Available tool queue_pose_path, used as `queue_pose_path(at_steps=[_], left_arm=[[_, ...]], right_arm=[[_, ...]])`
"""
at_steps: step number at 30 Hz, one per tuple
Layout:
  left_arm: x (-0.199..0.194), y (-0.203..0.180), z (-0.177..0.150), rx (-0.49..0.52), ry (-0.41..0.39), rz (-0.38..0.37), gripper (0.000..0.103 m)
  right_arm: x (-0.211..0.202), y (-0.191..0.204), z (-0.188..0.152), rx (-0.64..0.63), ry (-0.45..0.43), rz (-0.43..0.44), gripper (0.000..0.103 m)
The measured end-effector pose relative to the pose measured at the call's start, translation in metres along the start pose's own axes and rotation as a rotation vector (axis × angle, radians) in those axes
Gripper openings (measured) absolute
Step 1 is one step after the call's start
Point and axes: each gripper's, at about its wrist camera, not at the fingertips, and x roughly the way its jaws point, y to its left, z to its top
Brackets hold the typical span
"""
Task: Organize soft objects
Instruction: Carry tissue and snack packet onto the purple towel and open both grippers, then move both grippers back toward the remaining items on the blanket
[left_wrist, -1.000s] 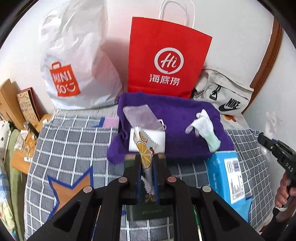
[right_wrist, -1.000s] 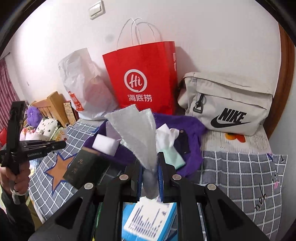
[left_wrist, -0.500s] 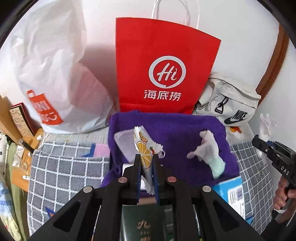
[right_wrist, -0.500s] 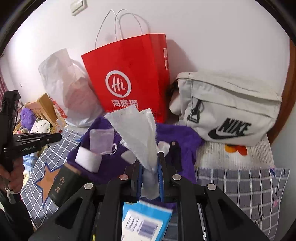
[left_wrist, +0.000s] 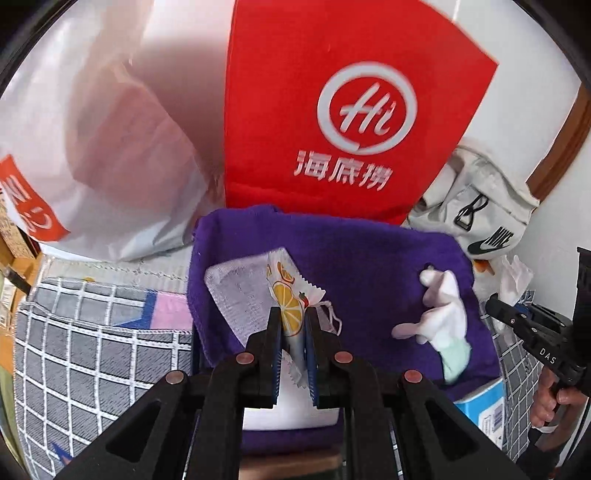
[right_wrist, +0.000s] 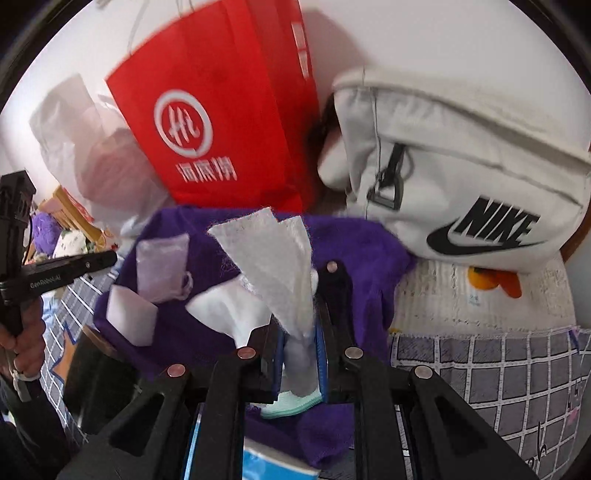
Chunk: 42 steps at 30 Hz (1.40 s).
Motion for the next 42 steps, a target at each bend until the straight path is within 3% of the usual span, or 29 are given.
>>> queue_pose_path(at_steps=[9, 21, 24, 27, 33, 38, 42], left_arm=[[0.032, 0.004, -0.004, -0.022, 0.070, -0.005, 0.012], [0.046, 0.006, -0.005, -0.033, 0.086, -0.004, 0.016], [0.049, 0.003, -0.005, -0.027, 0.084, 0.002, 0.020], [0.048, 0.003, -0.005, -0.030, 0.083, -0.002, 0.025], [0.034, 0.006, -0.003, -0.019, 0.059, 0.000, 0.049], [0.018, -0.002, -0.003, 0.010, 0.037, 0.005, 0.053], [0.006, -0.008, -0.003, 0.021, 0.011, 0.008, 0.063]], right_arm=[[0.030, -0.016, -0.009, 0.024, 0.093, 0.012, 0.015], [0.053, -0.016, -0.013, 0.038, 0.140, 0.035, 0.018], [0.049, -0.015, -0.011, 0.033, 0.134, 0.045, 0.029], [0.044, -0.013, -0.009, 0.025, 0.112, 0.034, 0.048], [0.023, -0.010, -0.004, 0.008, 0.053, 0.049, 0.054], [-0.002, 0.003, 0.000, -0.026, -0.025, 0.030, 0.073], [-0.018, 0.013, -0.002, -0.046, -0.039, 0.028, 0.075]])
